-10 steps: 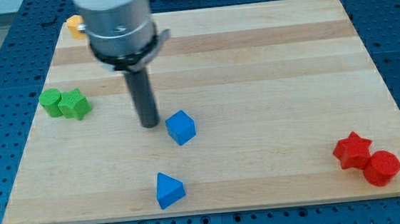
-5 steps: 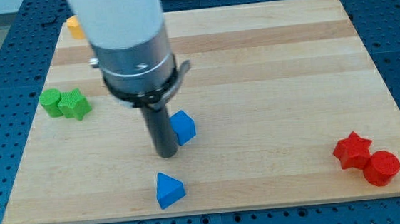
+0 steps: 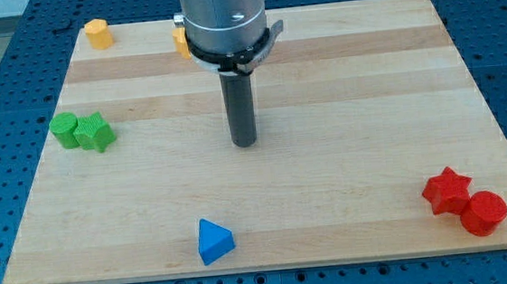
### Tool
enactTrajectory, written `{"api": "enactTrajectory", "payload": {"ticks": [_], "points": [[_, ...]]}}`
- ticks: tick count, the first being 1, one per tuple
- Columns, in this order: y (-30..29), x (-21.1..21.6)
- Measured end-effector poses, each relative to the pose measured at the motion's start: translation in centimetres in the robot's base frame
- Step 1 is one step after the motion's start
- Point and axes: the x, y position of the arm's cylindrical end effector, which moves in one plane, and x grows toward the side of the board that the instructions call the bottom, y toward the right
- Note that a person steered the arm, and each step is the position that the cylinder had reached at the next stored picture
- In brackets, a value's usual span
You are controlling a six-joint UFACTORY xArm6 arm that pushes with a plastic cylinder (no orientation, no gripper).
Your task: Move the blue cube to the top center
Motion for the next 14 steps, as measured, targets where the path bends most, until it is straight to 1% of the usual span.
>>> {"api": "enactTrajectory", "payload": {"ticks": [6, 9, 10, 12, 14], "points": [[0.2, -12.4], [0.2, -17.9], [0.2, -18.8], [0.1, -15.4], [-3.2, -14.8]]}}
